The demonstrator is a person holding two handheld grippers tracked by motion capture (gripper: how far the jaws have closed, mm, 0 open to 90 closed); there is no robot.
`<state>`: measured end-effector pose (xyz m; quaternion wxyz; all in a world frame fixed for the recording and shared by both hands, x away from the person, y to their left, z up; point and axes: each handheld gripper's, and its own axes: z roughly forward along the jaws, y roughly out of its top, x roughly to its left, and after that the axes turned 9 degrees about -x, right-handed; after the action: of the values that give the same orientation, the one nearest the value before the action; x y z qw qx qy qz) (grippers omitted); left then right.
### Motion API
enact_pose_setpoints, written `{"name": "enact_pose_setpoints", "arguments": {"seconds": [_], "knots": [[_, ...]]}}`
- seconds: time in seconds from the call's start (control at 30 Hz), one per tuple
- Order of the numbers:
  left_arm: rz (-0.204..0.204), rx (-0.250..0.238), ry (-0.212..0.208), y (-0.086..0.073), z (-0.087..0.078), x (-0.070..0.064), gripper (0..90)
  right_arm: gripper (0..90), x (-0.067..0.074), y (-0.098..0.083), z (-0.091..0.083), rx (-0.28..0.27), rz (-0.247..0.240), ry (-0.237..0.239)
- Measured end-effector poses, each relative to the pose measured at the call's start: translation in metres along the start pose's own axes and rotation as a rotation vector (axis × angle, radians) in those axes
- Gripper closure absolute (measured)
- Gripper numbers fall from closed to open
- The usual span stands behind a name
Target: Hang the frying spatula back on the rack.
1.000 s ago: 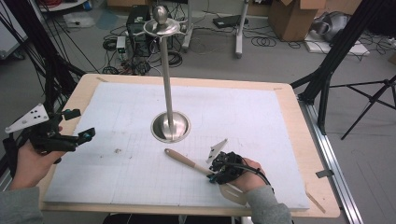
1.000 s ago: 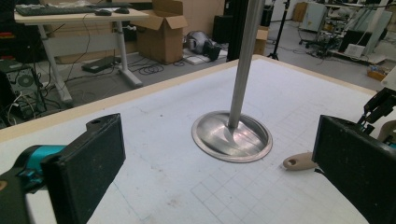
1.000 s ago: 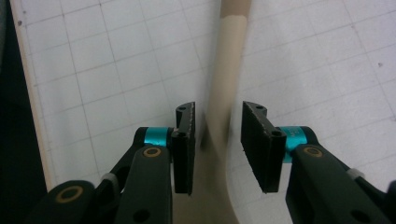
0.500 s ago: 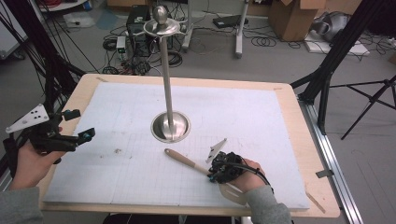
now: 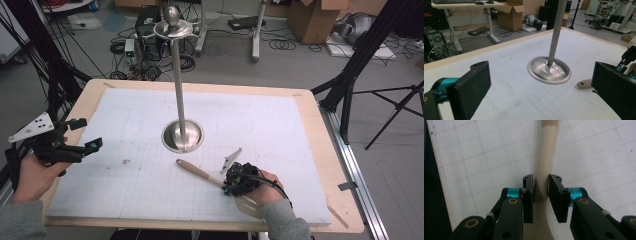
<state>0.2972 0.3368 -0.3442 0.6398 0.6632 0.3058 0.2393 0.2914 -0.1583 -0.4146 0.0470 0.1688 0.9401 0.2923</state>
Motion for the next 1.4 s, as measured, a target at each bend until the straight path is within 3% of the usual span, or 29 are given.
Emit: {"name": "enact_pose_setpoints", "arguments": {"seconds": [0.27, 0.33, 0.57, 0.8, 1.13, 1.4], "knots": [[-0.001, 0.005, -0.002, -0.001, 0.001, 0.0, 3.1, 76.1, 0.007, 0.001, 0.0, 0.009, -0.016, -0.046], [-0.002, 0.004, -0.002, -0.001, 0.002, 0.0, 3.1, 77.6, 0.006, 0.002, 0.0, 0.006, 0.007, -0.038], [-0.005, 0.01, -0.002, -0.002, 0.002, 0.001, 3.1, 78.0, 0.0, -0.001, -0.001, -0.015, 0.02, -0.003], [-0.005, 0.008, -0.001, -0.002, 0.002, 0.001, 3.1, 78.1, -0.003, -0.002, -0.002, -0.027, 0.044, 0.003], [-0.003, 0.011, -0.005, -0.002, 0.002, 0.001, 3.1, 78.1, -0.014, -0.007, -0.017, -0.149, 0.119, 0.057], [-0.005, 0.01, -0.004, -0.002, 0.002, 0.001, 3.1, 78.1, -0.018, -0.01, -0.022, -0.201, 0.144, 0.081]]}}
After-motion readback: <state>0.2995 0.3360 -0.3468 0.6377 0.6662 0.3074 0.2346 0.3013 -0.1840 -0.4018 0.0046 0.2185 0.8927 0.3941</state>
